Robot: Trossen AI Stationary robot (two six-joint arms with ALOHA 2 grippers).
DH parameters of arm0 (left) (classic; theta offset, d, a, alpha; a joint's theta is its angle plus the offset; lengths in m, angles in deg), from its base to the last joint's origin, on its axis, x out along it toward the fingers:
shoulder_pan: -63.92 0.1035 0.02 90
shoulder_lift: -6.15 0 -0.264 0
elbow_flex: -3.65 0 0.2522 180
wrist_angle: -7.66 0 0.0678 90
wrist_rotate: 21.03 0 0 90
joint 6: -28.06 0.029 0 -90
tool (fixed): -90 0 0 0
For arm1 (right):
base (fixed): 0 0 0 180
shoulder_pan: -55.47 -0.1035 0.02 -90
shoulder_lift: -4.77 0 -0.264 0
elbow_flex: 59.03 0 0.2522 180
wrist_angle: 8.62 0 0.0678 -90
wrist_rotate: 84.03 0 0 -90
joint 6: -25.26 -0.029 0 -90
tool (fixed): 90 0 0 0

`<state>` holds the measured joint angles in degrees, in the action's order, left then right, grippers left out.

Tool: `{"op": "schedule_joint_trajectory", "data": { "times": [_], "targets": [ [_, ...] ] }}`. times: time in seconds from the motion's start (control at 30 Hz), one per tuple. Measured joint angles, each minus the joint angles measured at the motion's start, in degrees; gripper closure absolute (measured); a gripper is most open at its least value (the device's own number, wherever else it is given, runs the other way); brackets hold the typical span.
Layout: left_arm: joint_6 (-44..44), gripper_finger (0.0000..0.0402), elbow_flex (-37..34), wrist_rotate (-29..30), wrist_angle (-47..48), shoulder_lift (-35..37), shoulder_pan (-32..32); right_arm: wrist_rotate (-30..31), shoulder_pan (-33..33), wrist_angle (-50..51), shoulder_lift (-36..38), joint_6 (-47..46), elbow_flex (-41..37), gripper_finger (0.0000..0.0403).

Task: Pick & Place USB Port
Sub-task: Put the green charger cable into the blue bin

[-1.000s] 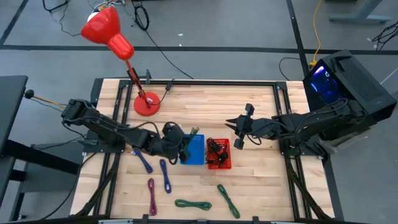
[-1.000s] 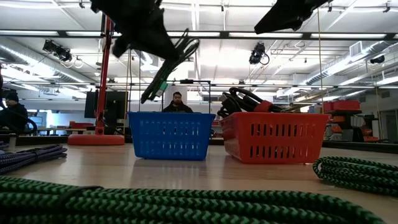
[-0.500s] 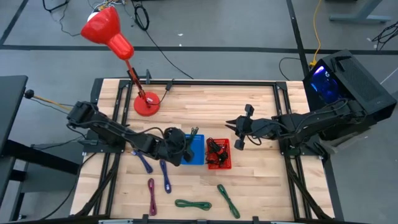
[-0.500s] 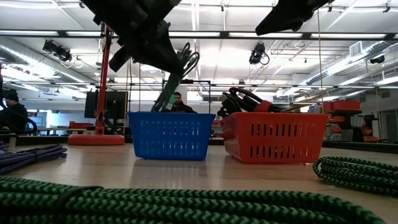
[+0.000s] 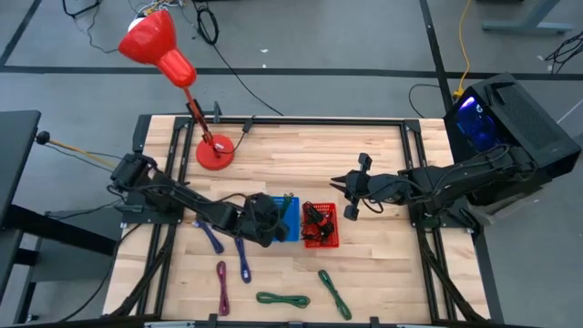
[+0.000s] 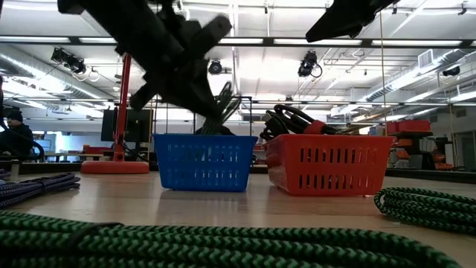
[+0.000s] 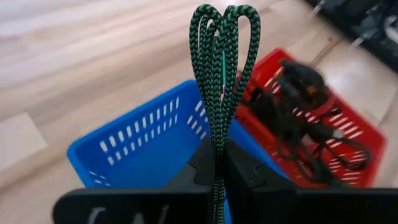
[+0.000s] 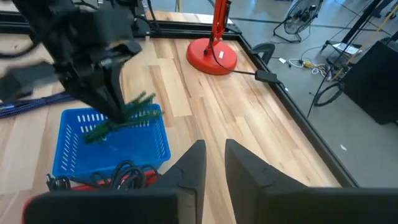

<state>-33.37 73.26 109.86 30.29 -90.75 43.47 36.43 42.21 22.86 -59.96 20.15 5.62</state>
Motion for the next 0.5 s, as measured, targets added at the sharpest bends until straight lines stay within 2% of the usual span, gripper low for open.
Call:
{"op": "schedule_joint_trajectory", "data": {
  "times": [0.5],
  "targets": [
    [-1.1,0.0354,0.0,-1.9,0.6,-1.5,1.4,0.0,0.0,0.3,0.0,-0.2,0.0,0.0344]
  ]
}}
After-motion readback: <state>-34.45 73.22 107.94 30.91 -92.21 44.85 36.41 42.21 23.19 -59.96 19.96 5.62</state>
